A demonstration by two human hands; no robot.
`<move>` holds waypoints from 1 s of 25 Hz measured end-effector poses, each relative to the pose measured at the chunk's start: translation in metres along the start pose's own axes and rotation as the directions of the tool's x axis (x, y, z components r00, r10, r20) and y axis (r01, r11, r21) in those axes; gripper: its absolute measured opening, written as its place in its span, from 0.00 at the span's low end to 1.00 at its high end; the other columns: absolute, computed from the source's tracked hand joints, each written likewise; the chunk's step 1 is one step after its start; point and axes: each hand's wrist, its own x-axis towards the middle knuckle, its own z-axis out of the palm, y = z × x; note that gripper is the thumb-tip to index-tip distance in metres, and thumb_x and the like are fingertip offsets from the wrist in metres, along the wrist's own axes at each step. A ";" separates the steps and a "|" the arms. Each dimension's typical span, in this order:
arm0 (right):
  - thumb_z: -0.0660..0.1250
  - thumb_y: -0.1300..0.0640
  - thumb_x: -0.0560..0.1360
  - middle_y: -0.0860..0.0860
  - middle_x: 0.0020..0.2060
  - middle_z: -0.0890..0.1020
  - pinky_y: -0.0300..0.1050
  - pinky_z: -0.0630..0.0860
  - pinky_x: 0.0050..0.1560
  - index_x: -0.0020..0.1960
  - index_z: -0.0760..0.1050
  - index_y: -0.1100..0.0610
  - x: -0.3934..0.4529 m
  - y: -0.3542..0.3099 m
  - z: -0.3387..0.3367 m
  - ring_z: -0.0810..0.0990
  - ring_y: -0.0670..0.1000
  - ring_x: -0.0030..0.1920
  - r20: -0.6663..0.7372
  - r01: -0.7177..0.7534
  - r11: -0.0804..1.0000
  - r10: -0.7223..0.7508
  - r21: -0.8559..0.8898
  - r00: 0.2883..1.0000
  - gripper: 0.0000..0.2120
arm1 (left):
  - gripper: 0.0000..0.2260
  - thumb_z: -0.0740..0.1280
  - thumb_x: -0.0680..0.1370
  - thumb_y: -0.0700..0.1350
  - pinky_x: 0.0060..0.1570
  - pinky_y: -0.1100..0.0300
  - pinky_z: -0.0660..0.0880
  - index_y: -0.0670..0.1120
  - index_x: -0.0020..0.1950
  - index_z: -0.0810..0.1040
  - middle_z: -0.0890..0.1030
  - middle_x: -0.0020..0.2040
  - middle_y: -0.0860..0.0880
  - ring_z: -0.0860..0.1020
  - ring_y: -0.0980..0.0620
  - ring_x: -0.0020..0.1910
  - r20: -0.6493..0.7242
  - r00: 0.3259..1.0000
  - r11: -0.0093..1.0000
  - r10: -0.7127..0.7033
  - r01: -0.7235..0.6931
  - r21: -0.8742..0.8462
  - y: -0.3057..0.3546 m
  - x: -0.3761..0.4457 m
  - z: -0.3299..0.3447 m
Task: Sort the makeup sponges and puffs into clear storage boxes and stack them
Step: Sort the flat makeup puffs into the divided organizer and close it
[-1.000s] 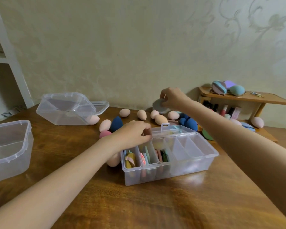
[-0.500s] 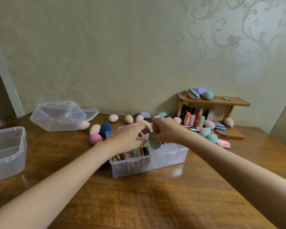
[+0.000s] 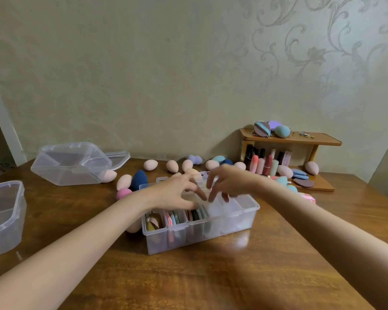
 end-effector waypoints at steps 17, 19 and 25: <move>0.57 0.54 0.76 0.53 0.66 0.67 0.50 0.63 0.62 0.63 0.68 0.51 0.160 0.050 0.005 0.63 0.60 0.65 -0.183 -0.399 0.825 0.354 -0.401 0.917 0.16 | 0.07 0.66 0.77 0.47 0.49 0.85 0.60 0.50 0.53 0.81 0.77 0.49 0.63 0.70 0.70 0.52 0.215 0.971 0.984 0.102 -0.067 -0.164 -0.026 0.026 -0.004; 0.57 0.54 0.77 0.54 0.65 0.68 0.52 0.63 0.62 0.64 0.69 0.51 0.165 0.053 0.006 0.63 0.60 0.66 -0.174 -0.408 0.833 0.369 -0.373 0.913 0.16 | 0.07 0.67 0.77 0.47 0.53 0.79 0.61 0.50 0.53 0.81 0.78 0.51 0.61 0.69 0.68 0.54 0.205 0.974 0.984 0.102 -0.068 -0.166 -0.027 0.025 -0.003; 0.56 0.56 0.79 0.57 0.66 0.67 0.54 0.60 0.67 0.66 0.67 0.55 0.159 0.053 0.008 0.58 0.60 0.71 -0.244 -0.429 0.856 0.368 -0.288 0.897 0.17 | 0.09 0.65 0.78 0.47 0.51 0.75 0.61 0.51 0.57 0.79 0.74 0.51 0.62 0.64 0.64 0.57 0.187 0.981 0.997 0.059 -0.048 -0.063 -0.018 0.017 -0.002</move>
